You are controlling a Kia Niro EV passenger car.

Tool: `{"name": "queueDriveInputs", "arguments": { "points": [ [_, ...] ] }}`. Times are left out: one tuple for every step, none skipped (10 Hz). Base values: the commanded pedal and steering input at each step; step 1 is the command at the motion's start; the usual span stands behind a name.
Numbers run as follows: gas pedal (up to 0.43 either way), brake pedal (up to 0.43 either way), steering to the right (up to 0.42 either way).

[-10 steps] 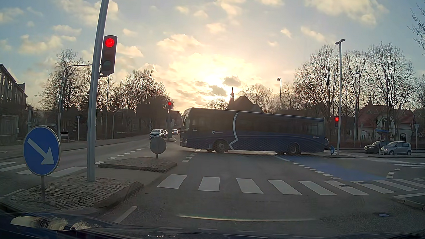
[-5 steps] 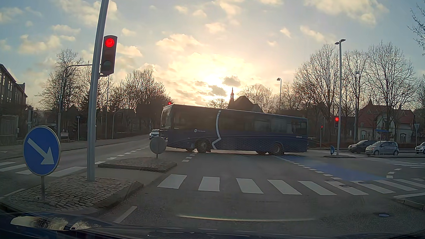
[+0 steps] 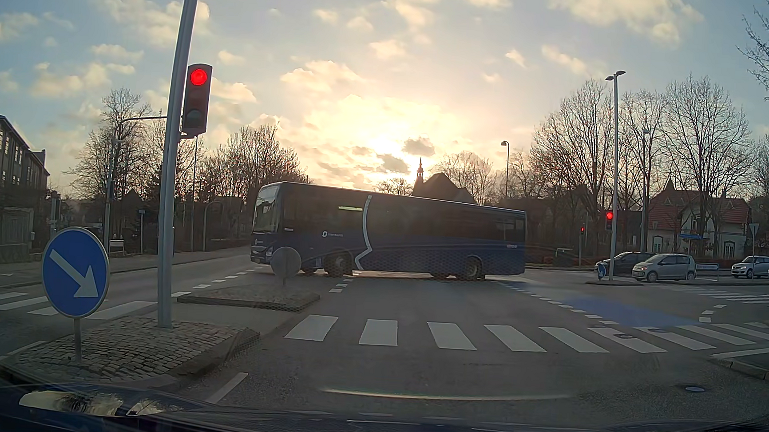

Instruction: Follow the waypoints while adhering to traffic rules and regulations

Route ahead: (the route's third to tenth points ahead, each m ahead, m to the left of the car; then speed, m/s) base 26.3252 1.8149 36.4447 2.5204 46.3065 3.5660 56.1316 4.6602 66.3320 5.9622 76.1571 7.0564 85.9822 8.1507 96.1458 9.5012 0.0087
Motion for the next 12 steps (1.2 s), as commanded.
{"name": "queueDriveInputs", "arguments": {
  "points": [
    [0.000, 0.262, 0.041],
    [0.000, 0.268, 0.040],
    [0.000, 0.268, 0.041],
    [0.000, 0.268, 0.041],
    [0.000, 0.262, 0.041],
    [0.000, 0.268, 0.041],
    [0.000, 0.268, 0.041],
    [0.000, 0.268, 0.041],
    [0.000, 0.262, 0.041],
    [0.000, 0.268, 0.041],
    [0.000, 0.268, 0.041],
    [0.000, 0.268, 0.041]
  ]
}}
